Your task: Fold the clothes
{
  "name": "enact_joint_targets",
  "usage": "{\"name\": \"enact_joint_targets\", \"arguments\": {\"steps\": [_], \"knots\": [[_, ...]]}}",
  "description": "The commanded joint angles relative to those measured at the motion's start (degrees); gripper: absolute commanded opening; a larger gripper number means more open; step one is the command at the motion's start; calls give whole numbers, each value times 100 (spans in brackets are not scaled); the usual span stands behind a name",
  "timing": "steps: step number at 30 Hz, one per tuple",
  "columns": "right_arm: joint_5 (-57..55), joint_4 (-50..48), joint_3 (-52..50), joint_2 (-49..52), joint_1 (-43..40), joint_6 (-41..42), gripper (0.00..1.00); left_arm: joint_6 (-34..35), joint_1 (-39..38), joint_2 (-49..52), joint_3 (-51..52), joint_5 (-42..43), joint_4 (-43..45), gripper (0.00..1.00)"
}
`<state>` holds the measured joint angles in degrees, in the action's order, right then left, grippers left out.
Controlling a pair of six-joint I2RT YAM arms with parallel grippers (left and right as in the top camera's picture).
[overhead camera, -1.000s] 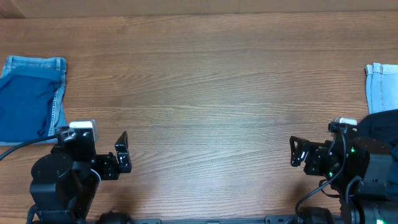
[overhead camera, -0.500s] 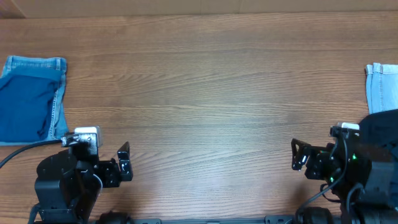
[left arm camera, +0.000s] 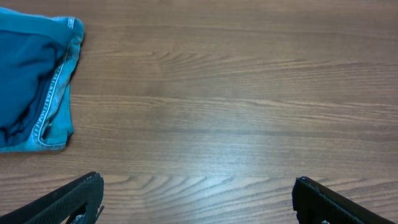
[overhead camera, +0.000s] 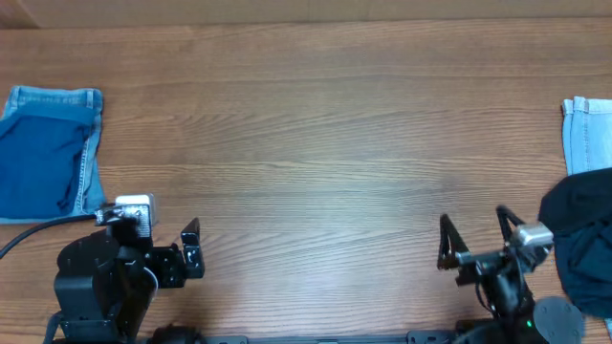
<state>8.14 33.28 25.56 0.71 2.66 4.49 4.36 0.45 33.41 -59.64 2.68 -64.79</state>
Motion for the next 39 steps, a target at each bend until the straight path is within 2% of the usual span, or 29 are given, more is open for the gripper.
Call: {"name": "enact_joint_targets", "arguments": {"steps": [1,5,7,10,31,35,39], "knots": [[-205,-1327,-953,-50,11,2,100,96,-4,4,2,-74,11,100],[-391,-3556,-2124,-52,11,2,100,98,-4,4,2,-74,11,100],[-470,-3998,-2500,-52,11,2,100,96,-4,4,2,-74,11,100],[-463,-2900,-2509,-55,28,7,100,98,-4,4,2,-74,11,100],[-553,-2865,-2509,-52,28,7,100,98,-4,4,2,-74,11,100],[-555,-2865,-2509,-52,28,7,100,35,0,-271,122,-179,-210,100],[-555,-2863,-2509,-52,28,7,100,7,0,-874,833,-264,-236,100]]}}
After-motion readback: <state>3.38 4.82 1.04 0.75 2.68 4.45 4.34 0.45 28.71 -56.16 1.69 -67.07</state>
